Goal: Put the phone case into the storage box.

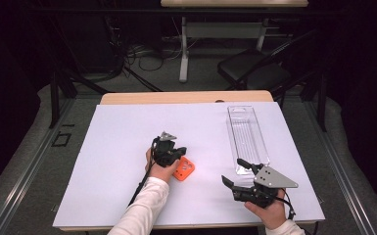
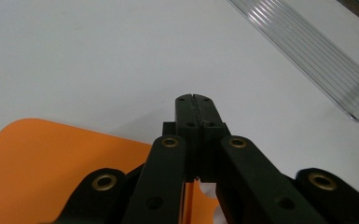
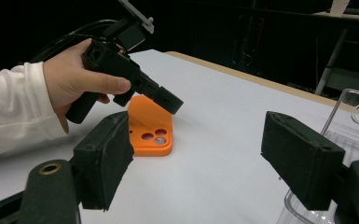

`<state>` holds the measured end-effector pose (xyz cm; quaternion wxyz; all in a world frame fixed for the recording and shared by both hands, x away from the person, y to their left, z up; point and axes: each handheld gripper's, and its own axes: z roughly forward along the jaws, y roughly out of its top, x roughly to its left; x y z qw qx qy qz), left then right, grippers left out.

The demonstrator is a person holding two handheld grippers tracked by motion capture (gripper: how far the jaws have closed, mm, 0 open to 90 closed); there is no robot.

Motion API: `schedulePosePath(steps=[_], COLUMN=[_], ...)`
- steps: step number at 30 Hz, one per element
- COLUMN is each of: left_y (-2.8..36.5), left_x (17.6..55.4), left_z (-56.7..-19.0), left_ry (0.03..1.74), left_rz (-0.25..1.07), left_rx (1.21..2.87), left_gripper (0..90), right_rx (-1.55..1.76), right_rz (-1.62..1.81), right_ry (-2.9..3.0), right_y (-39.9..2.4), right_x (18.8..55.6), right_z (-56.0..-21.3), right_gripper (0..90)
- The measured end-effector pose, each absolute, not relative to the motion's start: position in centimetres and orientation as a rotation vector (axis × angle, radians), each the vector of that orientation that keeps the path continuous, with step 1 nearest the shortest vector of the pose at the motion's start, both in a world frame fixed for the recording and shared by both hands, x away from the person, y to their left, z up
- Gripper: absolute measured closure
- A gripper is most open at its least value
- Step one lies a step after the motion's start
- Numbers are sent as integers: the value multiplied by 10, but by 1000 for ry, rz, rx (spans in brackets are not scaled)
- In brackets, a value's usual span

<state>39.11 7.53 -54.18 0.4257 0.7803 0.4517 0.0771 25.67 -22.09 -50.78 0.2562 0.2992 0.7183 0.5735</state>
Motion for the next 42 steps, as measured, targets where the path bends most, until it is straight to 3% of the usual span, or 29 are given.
schedulePosePath(steps=[42], left_y=[50], left_x=[388], left_z=[-561], left_ry=[1094], left_rz=[152], left_rx=[2050], left_gripper=[900], right_rx=[835], right_rz=[1551], right_ry=[1955], right_y=[-223], right_x=[260], right_z=[-509], right_gripper=[237])
